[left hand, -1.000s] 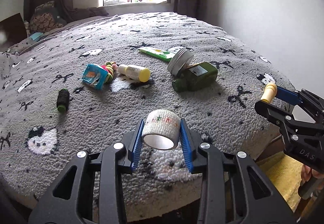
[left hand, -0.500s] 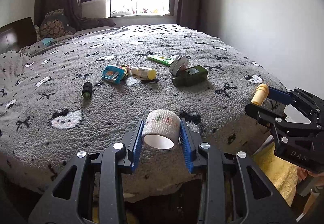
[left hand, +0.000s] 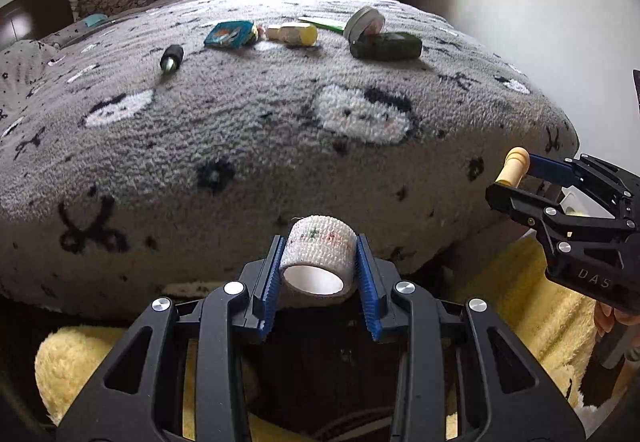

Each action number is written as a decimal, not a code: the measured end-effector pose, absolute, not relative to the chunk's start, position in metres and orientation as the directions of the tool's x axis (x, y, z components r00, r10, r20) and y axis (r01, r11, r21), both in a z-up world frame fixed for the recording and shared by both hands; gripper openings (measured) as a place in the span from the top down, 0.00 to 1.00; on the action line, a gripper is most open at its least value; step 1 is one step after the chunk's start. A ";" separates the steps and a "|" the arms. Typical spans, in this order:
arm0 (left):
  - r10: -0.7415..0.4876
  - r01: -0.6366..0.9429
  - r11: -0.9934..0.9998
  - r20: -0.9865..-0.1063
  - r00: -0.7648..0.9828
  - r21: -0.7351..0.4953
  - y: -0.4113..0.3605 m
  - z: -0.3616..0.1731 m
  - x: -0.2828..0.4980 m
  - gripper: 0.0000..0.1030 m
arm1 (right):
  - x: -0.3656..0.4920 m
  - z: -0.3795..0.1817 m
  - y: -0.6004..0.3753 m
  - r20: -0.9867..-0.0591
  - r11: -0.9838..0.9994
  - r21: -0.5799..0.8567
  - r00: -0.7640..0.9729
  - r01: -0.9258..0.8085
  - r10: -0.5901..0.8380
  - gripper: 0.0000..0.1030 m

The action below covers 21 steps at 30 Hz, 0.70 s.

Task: Collect trash
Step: 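Lower the tape roll and yellow tube into the bin and open both tools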

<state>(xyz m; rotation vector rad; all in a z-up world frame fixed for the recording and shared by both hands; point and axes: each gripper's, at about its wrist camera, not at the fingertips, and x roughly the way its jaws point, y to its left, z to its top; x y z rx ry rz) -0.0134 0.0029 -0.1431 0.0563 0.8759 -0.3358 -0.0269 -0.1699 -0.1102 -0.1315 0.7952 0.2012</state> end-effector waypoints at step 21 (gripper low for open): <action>-0.206 0.311 0.944 -0.933 0.294 -0.111 0.002 -0.264 -0.025 0.68 | -0.019 -0.216 -0.160 -0.897 0.957 0.134 0.380 -0.256 0.227 0.44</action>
